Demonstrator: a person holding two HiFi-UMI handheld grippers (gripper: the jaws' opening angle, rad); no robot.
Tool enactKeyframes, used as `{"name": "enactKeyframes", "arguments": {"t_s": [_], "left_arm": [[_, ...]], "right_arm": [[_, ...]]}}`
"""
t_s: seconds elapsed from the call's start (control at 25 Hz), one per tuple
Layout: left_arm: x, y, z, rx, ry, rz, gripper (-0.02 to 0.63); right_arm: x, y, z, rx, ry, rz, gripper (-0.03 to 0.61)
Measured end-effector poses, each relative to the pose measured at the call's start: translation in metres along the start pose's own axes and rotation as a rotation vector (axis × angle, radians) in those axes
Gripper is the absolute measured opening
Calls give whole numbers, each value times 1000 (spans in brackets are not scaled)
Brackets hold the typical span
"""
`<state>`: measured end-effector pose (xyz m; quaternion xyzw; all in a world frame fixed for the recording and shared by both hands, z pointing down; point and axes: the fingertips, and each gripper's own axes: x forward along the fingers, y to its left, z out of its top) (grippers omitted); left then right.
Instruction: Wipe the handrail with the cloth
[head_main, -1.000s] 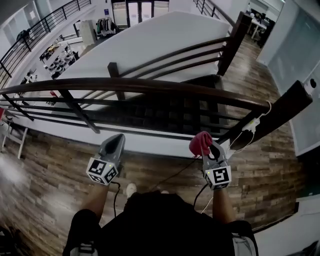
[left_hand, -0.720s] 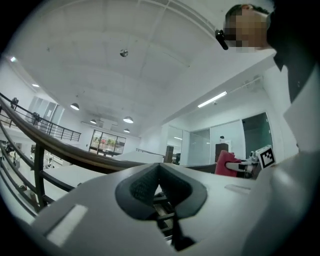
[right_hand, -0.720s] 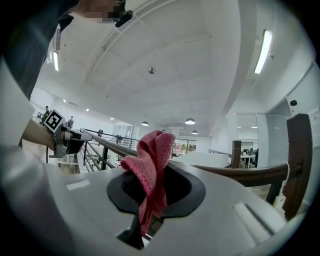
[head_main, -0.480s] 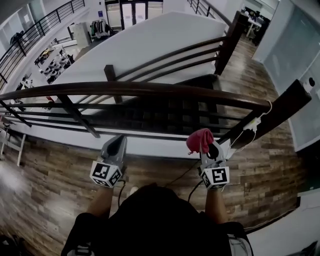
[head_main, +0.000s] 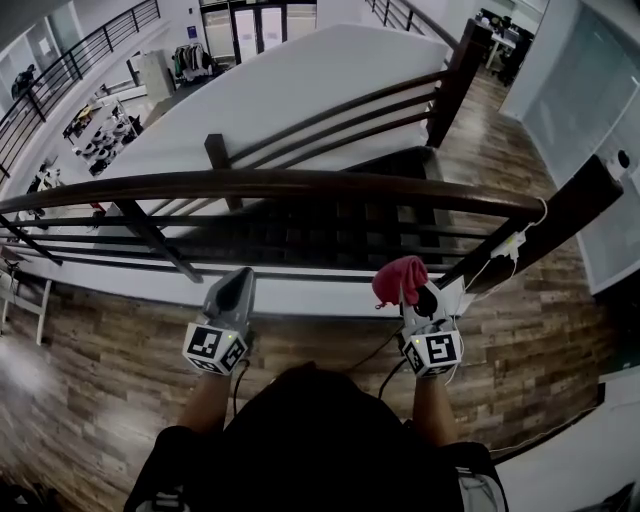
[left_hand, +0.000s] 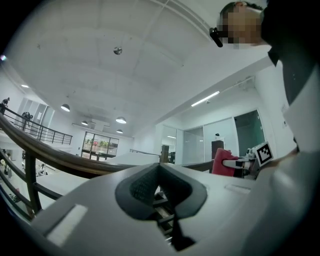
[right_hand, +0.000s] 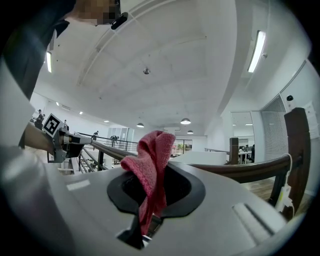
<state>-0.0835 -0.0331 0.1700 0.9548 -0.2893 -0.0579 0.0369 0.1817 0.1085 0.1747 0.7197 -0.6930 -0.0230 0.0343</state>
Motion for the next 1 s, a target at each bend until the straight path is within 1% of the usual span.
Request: {"name": "enactKeyframes", "arguments": {"t_s": [0.16, 0.4, 0.64, 0.76, 1.0], "left_arm": [[-6, 10, 9, -1, -46, 40, -2], [-13, 20, 6, -18, -62, 89, -2], [-13, 17, 1, -50, -58, 93, -2], [-11, 12, -1, -81, -63, 92, -2], [-5, 0, 2, -61, -64, 74, -2]], "right_arm": [[1, 6, -2, 12, -2, 10, 44], [-8, 7, -4, 6, 14, 9, 44], [-15, 1, -11, 13, 34, 3, 44], [-19, 0, -19, 43, 50, -3, 44], [-20, 0, -21, 55, 56, 9, 44]]}}
